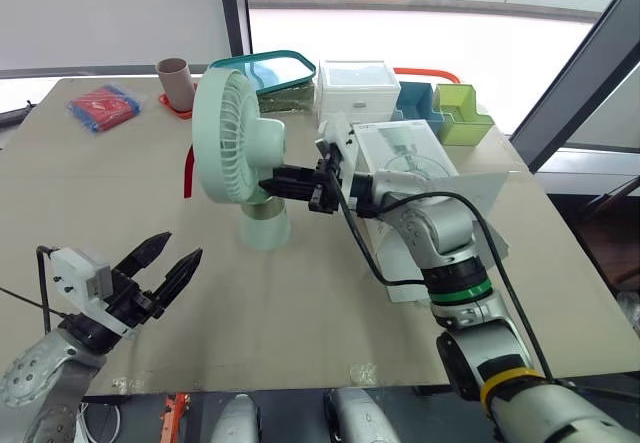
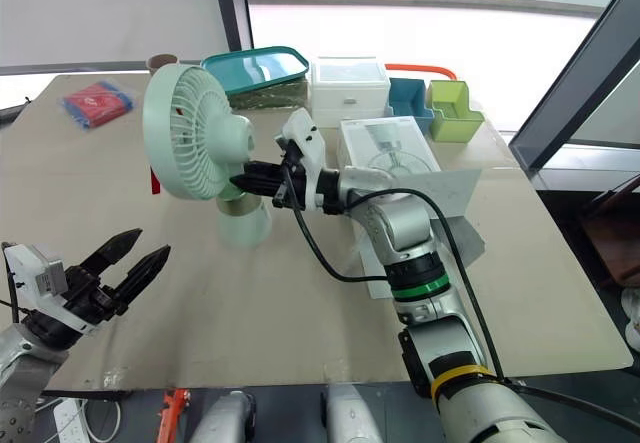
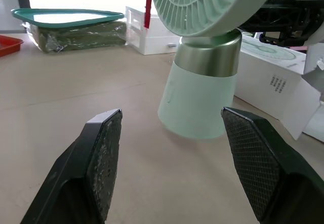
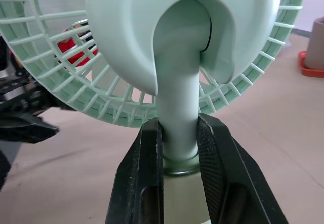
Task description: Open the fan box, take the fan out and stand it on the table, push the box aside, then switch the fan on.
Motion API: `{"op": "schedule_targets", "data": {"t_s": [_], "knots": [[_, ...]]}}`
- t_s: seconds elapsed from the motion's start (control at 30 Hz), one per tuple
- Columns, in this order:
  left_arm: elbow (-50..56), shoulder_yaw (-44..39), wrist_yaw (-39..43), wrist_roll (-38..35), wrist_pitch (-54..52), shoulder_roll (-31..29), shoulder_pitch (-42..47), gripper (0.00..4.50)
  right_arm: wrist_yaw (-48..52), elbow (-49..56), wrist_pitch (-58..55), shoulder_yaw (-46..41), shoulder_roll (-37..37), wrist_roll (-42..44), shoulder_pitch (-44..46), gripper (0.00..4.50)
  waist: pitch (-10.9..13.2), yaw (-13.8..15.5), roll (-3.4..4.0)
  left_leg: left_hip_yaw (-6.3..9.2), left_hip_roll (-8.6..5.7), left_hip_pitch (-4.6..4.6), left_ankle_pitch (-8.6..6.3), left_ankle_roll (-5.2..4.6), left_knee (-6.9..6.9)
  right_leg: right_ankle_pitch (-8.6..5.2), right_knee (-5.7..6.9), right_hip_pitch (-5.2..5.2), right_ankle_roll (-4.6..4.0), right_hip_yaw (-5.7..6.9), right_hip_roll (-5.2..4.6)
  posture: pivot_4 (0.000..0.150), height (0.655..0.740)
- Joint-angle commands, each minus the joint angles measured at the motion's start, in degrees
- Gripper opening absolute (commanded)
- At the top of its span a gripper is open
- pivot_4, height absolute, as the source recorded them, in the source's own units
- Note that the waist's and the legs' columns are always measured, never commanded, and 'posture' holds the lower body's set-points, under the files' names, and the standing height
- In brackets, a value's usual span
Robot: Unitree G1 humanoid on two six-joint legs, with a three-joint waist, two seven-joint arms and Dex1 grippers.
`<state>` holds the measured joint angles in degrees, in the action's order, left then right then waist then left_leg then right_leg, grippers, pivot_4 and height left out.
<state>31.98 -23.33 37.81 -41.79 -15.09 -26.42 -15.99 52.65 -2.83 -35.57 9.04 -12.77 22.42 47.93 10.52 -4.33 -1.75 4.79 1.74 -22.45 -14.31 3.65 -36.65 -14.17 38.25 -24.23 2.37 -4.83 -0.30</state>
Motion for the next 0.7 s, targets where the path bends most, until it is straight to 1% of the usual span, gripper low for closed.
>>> {"op": "schedule_targets", "data": {"t_s": [0.03,0.2,0.27,0.4,0.57,0.7], "knots": [[-0.2,-1.4,0.8,-0.7,0.5,-1.5,0.9,3.1,0.5,5.1,-0.5,-0.9,-0.6,2.3,0.5,0.42,0.0,0.0,0.0,-0.01,0.0,0.0,0.0,0.0,0.0,0.0,0.0,0.0,0.0,-0.01,0.0,0.15,0.74],[-1.8,0.5,2.4,2.6,1.1,-3.9,2.1,3.1,0.7,8.0,-2.1,0.3,-1.7,2.6,-1.7,0.42,0.0,0.0,0.0,0.0,0.01,0.03,0.01,0.01,-0.01,0.02,0.02,0.01,-0.03,0.01,0.03,0.15,0.74],[-2.9,0.8,1.8,3.5,0.9,-4.2,2.9,3.1,0.6,9.0,-2.7,0.5,-2.0,2.9,-2.3,0.42,0.0,0.0,0.0,-0.01,0.01,0.03,0.01,0.01,0.0,0.02,0.02,0.0,-0.03,-0.01,0.03,0.15,0.74],[-6.0,0.5,2.9,1.9,0.8,-3.7,4.7,3.1,0.1,10.5,-3.5,0.8,-2.2,3.5,-3.0,0.42,0.0,0.0,0.0,0.0,0.02,0.03,0.01,0.01,-0.01,0.02,0.02,0.0,-0.03,0.01,0.03,0.15,0.74],[-8.5,1.7,4.6,4.2,2.2,-3.8,5.6,3.1,-0.4,11.0,-3.9,1.1,-2.7,3.5,-3.1,0.42,0.0,0.0,0.0,0.0,0.02,0.03,0.01,0.01,-0.01,0.02,0.02,0.0,-0.03,0.02,0.02,0.15,0.74],[-8.8,2.5,6.2,4.5,2.6,-4.2,6.0,3.1,-0.4,11.2,-4.2,0.9,-3.0,3.8,-3.1,0.42,0.0,0.0,0.0,0.0,0.01,0.03,0.01,0.01,-0.01,0.02,0.02,0.01,-0.03,0.01,0.01,0.15,0.74]]}}
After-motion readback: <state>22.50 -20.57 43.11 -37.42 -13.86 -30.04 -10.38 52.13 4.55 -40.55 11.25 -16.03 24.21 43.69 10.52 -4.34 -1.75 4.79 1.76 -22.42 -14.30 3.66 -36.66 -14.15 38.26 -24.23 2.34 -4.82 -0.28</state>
